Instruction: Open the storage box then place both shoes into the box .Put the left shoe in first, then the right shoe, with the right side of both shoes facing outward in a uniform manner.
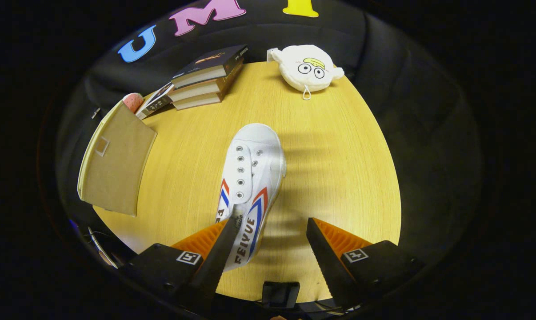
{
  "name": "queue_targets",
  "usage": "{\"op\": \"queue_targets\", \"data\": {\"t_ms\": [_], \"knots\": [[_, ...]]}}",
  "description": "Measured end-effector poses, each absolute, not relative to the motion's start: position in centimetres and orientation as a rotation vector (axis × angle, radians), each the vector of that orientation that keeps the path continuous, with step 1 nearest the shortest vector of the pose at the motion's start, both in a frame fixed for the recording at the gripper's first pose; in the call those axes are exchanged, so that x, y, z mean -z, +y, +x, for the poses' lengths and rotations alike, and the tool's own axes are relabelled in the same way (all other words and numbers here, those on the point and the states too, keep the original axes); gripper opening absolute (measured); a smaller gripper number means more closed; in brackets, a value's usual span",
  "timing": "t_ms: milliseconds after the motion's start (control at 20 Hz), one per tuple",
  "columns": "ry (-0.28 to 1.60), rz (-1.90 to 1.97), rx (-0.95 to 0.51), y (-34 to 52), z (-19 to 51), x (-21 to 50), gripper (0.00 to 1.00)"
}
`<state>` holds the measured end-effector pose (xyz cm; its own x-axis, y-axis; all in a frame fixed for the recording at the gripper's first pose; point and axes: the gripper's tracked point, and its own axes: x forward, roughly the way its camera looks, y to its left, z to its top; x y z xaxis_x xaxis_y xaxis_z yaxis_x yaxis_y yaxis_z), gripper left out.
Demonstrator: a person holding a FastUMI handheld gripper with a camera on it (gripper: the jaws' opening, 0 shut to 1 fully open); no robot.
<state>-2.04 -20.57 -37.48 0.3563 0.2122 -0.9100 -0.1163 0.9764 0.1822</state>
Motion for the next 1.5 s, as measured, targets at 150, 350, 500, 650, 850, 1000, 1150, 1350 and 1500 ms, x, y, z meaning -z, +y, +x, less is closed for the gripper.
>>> {"op": "queue_targets", "data": {"t_ms": [150, 350, 500, 650, 850, 1000, 1150, 1350, 1500], "knots": [[1.220, 0.125, -0.205, -20.2, -0.9, 39.2, 0.99], [1.252, 0.167, -0.263, -19.2, -0.4, 40.4, 1.00], [1.283, 0.272, -0.297, -17.8, -0.6, 40.1, 0.69], [1.295, 0.299, -0.271, -17.8, -0.5, 40.1, 0.44], [1.294, 0.325, -0.272, -18.0, -0.3, 40.1, 0.30], [1.303, 0.384, -0.256, -18.2, -0.1, 39.9, 0.12], [1.297, 0.401, -0.249, -18.0, 0.0, 39.3, 0.09], [1.274, 0.412, -0.248, -16.8, -0.7, 37.0, 0.09], [1.254, 0.457, -0.239, -15.5, -0.9, 34.6, 0.09]]}}
